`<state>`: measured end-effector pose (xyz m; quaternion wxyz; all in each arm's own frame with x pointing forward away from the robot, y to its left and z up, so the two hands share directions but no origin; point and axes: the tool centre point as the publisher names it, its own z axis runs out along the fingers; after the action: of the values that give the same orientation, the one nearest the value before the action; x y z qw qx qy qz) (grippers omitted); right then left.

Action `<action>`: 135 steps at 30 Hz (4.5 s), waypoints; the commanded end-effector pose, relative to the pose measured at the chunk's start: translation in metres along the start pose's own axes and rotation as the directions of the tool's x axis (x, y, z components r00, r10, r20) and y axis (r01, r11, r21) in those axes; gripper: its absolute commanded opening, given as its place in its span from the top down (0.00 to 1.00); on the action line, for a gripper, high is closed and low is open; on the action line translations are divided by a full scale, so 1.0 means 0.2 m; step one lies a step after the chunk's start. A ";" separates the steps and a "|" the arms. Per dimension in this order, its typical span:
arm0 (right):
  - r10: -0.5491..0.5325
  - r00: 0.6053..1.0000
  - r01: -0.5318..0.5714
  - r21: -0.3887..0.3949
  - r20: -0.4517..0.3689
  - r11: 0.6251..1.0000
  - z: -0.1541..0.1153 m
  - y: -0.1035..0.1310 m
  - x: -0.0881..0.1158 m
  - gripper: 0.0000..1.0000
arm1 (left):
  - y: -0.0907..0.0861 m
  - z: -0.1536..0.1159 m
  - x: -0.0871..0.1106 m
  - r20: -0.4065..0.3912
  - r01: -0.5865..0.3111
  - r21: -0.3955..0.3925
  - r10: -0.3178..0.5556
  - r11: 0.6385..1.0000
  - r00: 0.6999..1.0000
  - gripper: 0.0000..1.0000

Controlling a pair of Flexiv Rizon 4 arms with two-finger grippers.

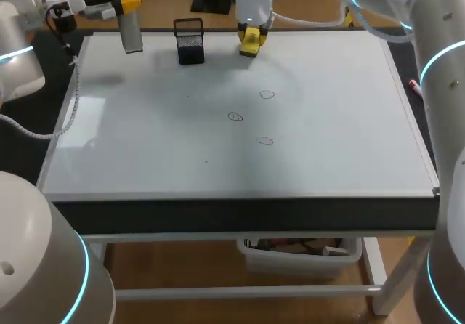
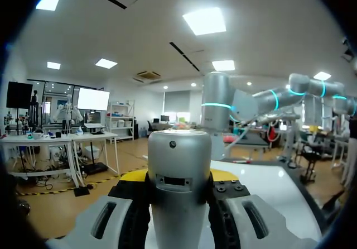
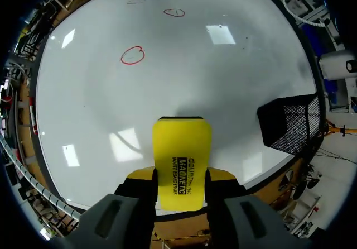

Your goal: Pick up the inspection probe, press it on each red-marked spot on the whiteboard one by one, put down the probe, pick up the eraser, and wipe off all the red marks.

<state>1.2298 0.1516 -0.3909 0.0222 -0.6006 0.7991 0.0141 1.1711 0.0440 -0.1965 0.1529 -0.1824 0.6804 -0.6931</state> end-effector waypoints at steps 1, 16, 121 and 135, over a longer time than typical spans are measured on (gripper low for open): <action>0.015 1.000 -0.024 -0.351 -0.027 0.936 -0.05 -0.01 0.07 1.00 | 0.00 0.00 0.01 0.005 -0.003 0.002 0.003 1.000 1.000 1.00; 0.163 0.983 -0.183 -0.293 -0.090 0.939 -0.13 0.11 0.49 1.00 | 0.00 0.00 0.01 0.005 -0.003 0.002 0.003 1.000 1.000 1.00; 0.462 0.861 -0.482 -0.053 -0.211 0.875 -0.28 0.28 1.21 1.00 | -0.06 0.22 0.59 -0.244 0.061 0.076 -0.040 0.995 0.969 1.00; 0.462 0.861 -0.482 -0.053 -0.211 0.875 -0.28 0.28 1.21 1.00 | 0.03 0.44 1.02 -0.404 0.110 0.088 -0.065 0.990 0.912 1.00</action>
<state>1.1085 -0.0672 -0.3514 -0.0900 -0.3846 0.9187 0.0049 1.0321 -0.1170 -0.1879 -0.0082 -0.0632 0.6532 -0.7545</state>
